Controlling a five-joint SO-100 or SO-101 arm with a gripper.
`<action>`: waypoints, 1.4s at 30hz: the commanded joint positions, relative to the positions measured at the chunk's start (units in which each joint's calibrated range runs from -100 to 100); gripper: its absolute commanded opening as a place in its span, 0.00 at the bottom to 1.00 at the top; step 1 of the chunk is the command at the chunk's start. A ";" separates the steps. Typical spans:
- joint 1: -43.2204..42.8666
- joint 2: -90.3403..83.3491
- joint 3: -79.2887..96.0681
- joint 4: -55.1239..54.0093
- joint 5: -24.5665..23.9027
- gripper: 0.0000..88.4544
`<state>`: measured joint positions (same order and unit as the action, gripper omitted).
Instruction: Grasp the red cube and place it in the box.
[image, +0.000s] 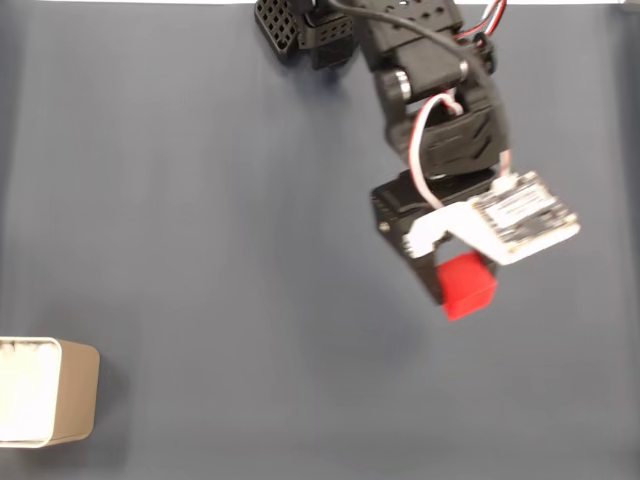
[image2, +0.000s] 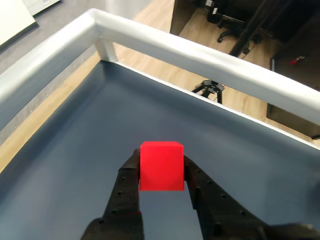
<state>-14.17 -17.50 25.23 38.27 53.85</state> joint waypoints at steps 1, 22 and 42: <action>3.52 -3.90 -3.78 0.59 -0.05 0.04; 21.70 4.15 -16.92 1.00 -0.68 0.04; 31.29 19.49 -33.99 0.75 -1.42 0.03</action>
<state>15.36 1.26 -3.62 38.98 52.72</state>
